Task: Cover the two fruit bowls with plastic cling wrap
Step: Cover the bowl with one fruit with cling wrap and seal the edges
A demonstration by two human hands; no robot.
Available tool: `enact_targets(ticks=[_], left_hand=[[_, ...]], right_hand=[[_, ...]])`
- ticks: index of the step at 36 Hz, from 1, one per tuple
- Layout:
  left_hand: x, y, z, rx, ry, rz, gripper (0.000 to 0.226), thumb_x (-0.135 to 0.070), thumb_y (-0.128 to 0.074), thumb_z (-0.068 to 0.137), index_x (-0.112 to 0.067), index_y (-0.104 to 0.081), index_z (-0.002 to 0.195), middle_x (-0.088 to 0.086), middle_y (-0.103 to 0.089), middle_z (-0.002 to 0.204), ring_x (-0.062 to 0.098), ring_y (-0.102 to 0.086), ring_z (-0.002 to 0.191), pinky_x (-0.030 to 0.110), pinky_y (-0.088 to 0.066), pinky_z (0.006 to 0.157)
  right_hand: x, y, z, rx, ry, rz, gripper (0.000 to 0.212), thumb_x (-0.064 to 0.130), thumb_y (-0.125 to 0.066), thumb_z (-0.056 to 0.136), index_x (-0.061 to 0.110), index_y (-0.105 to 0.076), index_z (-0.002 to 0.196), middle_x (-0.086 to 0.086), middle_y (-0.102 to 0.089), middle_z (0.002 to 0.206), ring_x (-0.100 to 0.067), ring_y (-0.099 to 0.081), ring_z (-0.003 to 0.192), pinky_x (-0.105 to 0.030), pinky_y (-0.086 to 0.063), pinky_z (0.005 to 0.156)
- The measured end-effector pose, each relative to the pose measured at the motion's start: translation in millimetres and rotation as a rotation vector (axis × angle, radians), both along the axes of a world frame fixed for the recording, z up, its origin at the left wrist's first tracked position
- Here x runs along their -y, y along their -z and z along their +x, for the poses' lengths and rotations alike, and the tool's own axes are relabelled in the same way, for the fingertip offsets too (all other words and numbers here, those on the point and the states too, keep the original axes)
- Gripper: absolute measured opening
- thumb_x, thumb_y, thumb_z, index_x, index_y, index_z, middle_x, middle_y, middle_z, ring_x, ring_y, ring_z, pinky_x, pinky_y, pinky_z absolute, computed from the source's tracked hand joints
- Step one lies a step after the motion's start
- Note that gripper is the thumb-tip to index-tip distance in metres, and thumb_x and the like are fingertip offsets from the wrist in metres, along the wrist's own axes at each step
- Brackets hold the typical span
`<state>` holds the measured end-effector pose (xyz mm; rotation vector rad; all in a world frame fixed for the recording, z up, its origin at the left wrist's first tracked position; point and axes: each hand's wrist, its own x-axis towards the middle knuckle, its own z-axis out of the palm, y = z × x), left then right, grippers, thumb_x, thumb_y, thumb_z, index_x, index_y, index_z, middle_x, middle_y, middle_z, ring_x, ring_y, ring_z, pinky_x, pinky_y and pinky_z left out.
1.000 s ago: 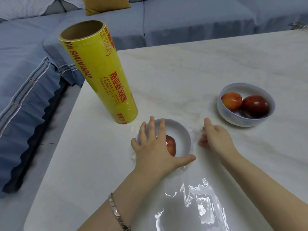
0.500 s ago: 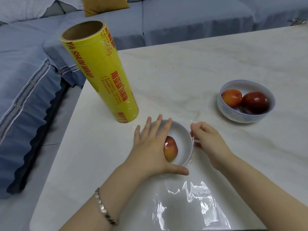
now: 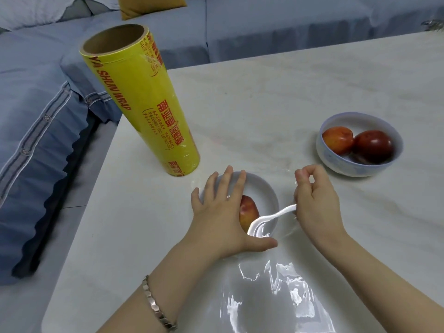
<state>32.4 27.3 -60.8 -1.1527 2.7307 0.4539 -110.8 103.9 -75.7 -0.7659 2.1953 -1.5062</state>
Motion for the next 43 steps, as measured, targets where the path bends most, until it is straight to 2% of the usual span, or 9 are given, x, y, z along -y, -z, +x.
enact_targets(ticks=[7, 10, 14, 18, 21, 25, 32, 39, 43], left_hand=[[0, 0, -1, 0.003, -0.011, 0.004, 0.126, -0.082, -0.059, 0.055, -0.035, 0.019, 0.144, -0.013, 0.024, 0.153, 0.016, 0.021, 0.141, 0.05, 0.002, 0.115], [-1, 0, -1, -0.01, -0.017, 0.004, 0.126, -0.082, -0.058, 0.055, -0.035, 0.019, 0.143, -0.014, 0.024, 0.153, 0.016, 0.021, 0.141, 0.05, 0.0, 0.115], [-1, 1, 0, -0.038, -0.002, 0.007, 0.127, -0.084, -0.058, 0.053, -0.036, 0.017, 0.144, -0.014, 0.021, 0.154, 0.014, 0.021, 0.142, 0.046, -0.001, 0.115], [3, -3, 3, -0.289, -0.124, 0.108, 0.111, -0.073, -0.065, 0.06, -0.035, -0.007, 0.147, -0.012, -0.004, 0.157, 0.008, -0.001, 0.144, 0.035, -0.009, 0.115], [17, -1, 8, -0.569, -0.411, 0.179, 0.072, -0.051, -0.059, 0.083, -0.023, -0.032, 0.143, -0.002, -0.031, 0.151, 0.015, -0.027, 0.139, 0.034, -0.023, 0.114], [33, 0, 7, -0.549, -0.68, 0.468, 0.049, -0.049, -0.043, 0.092, -0.018, -0.05, 0.13, 0.005, -0.054, 0.132, 0.021, -0.051, 0.12, 0.034, -0.038, 0.101], [29, -12, 5, -0.592, -0.662, 0.544, 0.038, -0.053, -0.046, 0.09, -0.019, -0.063, 0.087, -0.006, -0.062, 0.08, 0.01, -0.057, 0.077, 0.025, -0.043, 0.066], [5, -15, 6, -0.715, -0.51, 0.689, 0.055, -0.057, -0.048, 0.083, -0.005, -0.065, 0.086, 0.001, -0.063, 0.081, 0.012, -0.056, 0.076, 0.03, -0.045, 0.075], [-9, -8, 5, -0.833, -0.533, 0.737, 0.042, -0.054, -0.054, 0.073, -0.023, -0.071, 0.096, -0.012, -0.072, 0.096, 0.001, -0.064, 0.09, 0.017, -0.049, 0.081]], right_hand=[[4, 17, -12, 0.105, 0.021, 0.083, 0.02, 0.023, -0.038, 0.096, 0.021, -0.038, 0.076, -0.006, -0.046, 0.05, -0.007, -0.044, 0.032, -0.029, -0.035, 0.05], [8, 27, -10, 0.043, -0.011, 0.173, 0.017, 0.024, -0.038, 0.097, 0.012, -0.041, 0.085, -0.008, -0.05, 0.055, -0.011, -0.047, 0.043, -0.019, -0.034, 0.048], [9, 32, -11, 0.011, -0.093, 0.273, 0.022, 0.028, -0.044, 0.095, 0.009, -0.049, 0.084, -0.003, -0.054, 0.066, -0.02, -0.05, 0.063, -0.028, -0.027, 0.054], [-2, 23, -17, 0.048, -0.065, 0.331, 0.04, 0.033, -0.039, 0.096, 0.0, -0.059, 0.084, -0.001, -0.057, 0.06, -0.018, -0.055, 0.063, -0.021, -0.036, 0.062], [-14, 12, -12, 0.419, -0.132, 0.184, 0.047, 0.041, -0.043, 0.093, 0.002, -0.06, 0.072, -0.009, -0.063, 0.064, -0.028, -0.058, 0.064, -0.037, -0.046, 0.077], [-21, 8, 7, 0.763, -0.326, 0.055, 0.028, 0.032, -0.058, 0.087, 0.005, -0.062, 0.08, -0.013, -0.056, 0.071, -0.021, -0.05, 0.067, -0.033, -0.044, 0.072], [-24, 1, 10, 0.534, -0.329, -0.052, 0.024, 0.013, -0.061, 0.086, 0.013, -0.065, 0.063, 0.006, -0.054, 0.052, -0.007, -0.05, 0.048, -0.015, -0.045, 0.05], [-36, -15, -17, 0.082, -0.384, 0.008, 0.019, 0.013, -0.071, 0.076, 0.029, -0.069, 0.086, 0.034, -0.067, 0.077, 0.018, -0.06, 0.076, 0.001, -0.04, 0.07], [-42, -16, -18, 0.027, -0.416, 0.032, 0.022, 0.015, -0.071, 0.076, 0.033, -0.066, 0.086, 0.038, -0.065, 0.083, 0.016, -0.06, 0.079, 0.001, -0.04, 0.071]])
